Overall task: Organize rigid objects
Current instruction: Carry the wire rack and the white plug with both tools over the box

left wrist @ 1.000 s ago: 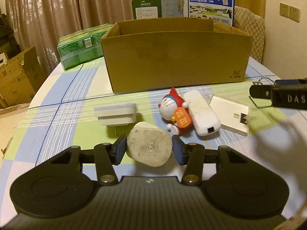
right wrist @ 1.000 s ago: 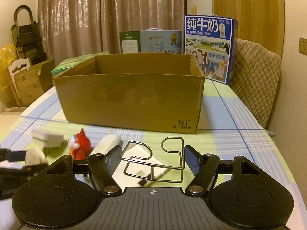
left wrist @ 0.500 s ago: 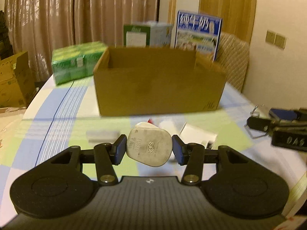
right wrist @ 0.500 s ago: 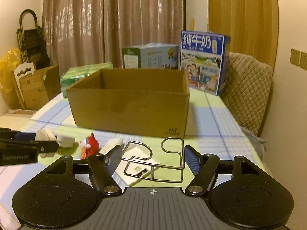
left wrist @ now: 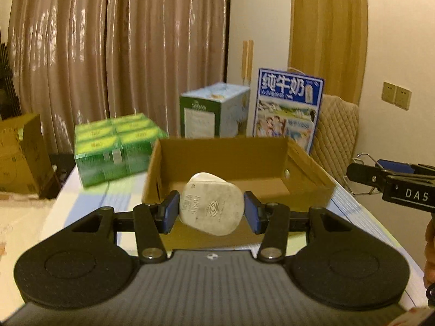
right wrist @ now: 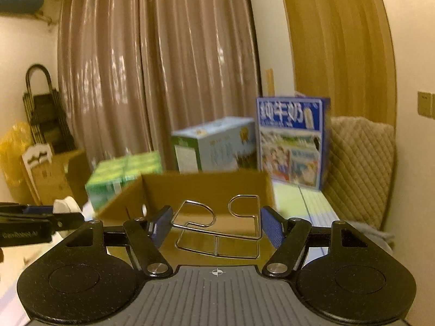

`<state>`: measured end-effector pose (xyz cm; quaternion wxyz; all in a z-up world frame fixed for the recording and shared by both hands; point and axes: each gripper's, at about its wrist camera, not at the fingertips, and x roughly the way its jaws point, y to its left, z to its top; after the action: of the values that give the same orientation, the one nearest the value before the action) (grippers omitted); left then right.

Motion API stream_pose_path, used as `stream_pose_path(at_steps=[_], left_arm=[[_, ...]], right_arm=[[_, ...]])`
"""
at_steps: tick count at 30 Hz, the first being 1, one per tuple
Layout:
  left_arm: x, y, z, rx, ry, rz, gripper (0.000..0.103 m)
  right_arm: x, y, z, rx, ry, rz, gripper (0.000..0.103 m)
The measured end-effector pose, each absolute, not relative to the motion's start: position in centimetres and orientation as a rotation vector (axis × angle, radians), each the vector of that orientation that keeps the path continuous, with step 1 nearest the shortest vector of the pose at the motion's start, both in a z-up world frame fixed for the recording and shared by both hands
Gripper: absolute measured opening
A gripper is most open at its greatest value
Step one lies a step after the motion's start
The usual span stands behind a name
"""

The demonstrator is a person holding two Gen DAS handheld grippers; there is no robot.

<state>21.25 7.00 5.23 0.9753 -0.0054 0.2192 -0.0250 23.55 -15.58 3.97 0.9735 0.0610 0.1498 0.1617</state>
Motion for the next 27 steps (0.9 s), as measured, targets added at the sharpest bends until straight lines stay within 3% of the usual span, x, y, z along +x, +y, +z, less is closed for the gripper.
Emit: stream_pose_path(at_steps=[16, 27], left_arm=[[31.6, 9.3, 3.0, -0.054, 0.467, -0.087, 0.046], [35.7, 10.2, 1.5, -0.107, 0.517, -0.102, 0.045]], right_arm=[[35.2, -13.2, 1.9, 0.242, 0.365, 0.271, 0.067], [38.9, -12.6, -1.4, 0.228, 0.455, 0.256, 0.067]])
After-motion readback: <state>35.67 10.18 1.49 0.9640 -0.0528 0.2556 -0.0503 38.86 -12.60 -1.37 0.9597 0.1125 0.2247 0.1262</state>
